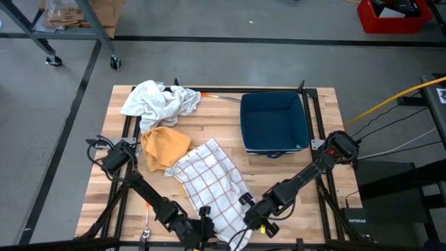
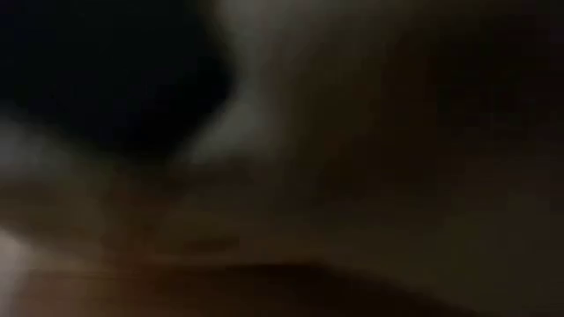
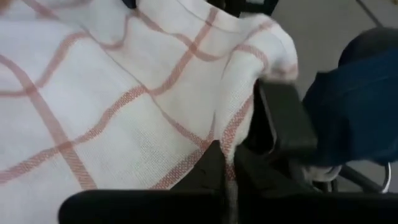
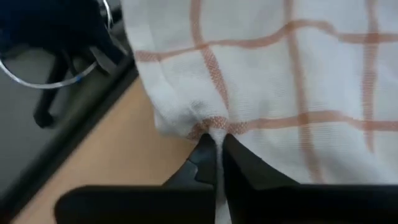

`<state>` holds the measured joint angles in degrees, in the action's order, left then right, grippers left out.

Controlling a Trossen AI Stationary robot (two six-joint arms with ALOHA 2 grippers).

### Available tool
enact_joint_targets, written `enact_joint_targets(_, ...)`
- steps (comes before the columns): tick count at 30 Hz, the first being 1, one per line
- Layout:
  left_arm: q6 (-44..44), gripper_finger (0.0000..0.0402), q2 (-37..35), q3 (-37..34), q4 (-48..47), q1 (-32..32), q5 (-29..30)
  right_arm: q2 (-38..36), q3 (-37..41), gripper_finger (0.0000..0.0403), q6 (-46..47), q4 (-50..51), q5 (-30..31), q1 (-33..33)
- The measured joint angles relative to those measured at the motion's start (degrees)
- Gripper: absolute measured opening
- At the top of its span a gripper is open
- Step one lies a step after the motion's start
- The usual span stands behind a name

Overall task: Fold towel
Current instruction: Fold the white-and-brown checkered towel

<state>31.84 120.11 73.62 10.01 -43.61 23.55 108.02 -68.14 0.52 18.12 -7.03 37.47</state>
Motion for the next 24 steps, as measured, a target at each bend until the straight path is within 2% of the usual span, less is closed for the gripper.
enact_joint_targets(5, 1.6, 0.0004, -0.1, 1.7, 0.1, -0.3, 3.9, -3.4, 0.0, 0.0016, 7.1, -0.6, 0.8, 0.0)
enact_joint_targets(9, 5.5, 0.0003, -0.1, 2.2, 0.1, -0.6, 7.1, -6.2, -0.1, 0.0022, 11.0, -1.2, 5.5, 0.0)
enact_joint_targets(15, 14.7, 0.0002, -0.1, 2.2, 0.0, -1.3, 11.5, -8.2, -0.2, 0.0014, 11.4, -1.6, 14.0, -1.3)
enact_joint_targets(19, 24.2, 0.0002, -0.1, 2.2, 0.1, -2.5, 19.0, -8.2, -0.2, 0.0017, 13.9, -1.6, 16.7, -3.3)
enact_joint_targets(24, 34.7, 0.0002, -0.1, 2.2, -0.8, -5.0, 27.6, -8.3, -0.2, 0.0017, 14.7, -1.7, 17.0, -6.4)
